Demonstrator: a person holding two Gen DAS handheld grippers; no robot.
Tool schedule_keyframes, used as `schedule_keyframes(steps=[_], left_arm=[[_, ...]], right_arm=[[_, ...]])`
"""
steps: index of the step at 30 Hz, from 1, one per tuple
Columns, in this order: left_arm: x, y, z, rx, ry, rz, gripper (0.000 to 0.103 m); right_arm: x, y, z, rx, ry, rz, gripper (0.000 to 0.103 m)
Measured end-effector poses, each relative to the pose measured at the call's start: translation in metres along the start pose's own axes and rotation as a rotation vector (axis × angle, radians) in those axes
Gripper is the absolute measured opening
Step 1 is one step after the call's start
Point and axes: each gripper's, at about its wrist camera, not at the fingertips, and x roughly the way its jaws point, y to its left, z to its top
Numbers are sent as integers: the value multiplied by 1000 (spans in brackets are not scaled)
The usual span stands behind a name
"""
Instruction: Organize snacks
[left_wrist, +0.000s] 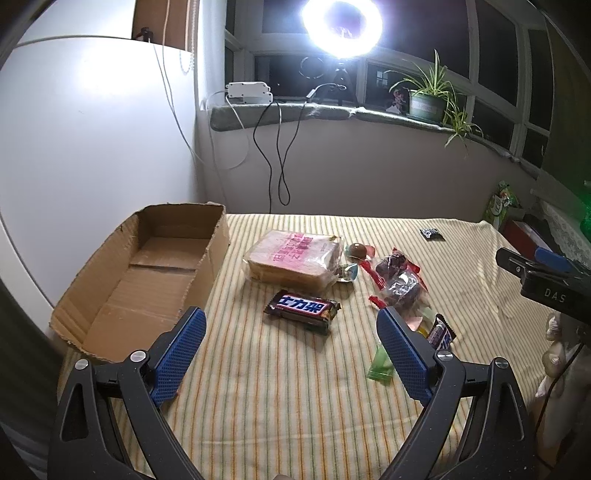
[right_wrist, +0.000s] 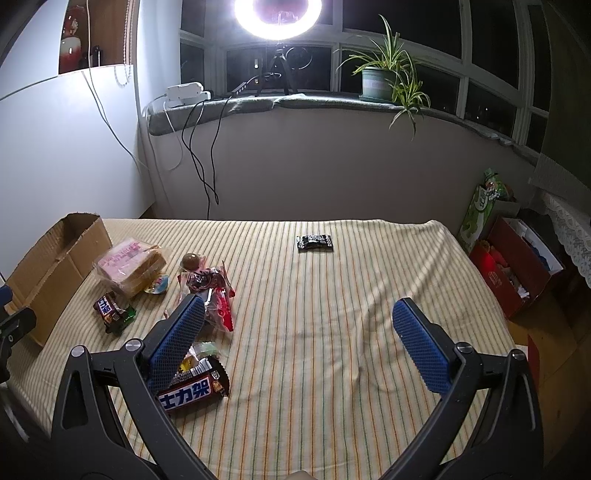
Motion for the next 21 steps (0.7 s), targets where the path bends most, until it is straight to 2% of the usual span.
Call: schedule_keyframes(steps=[7, 17, 21], left_arm=[[7, -2, -1, 1, 20, -21, 94], [21, -13, -13, -7, 93, -116, 90], [27, -16, -18, 3, 116, -137, 82]], right_arm=[[5, -2, -1, 5, 17, 9, 103], [26, -7, -11, 0, 101, 140, 103], [34, -6, -19, 2, 151, 186, 100]])
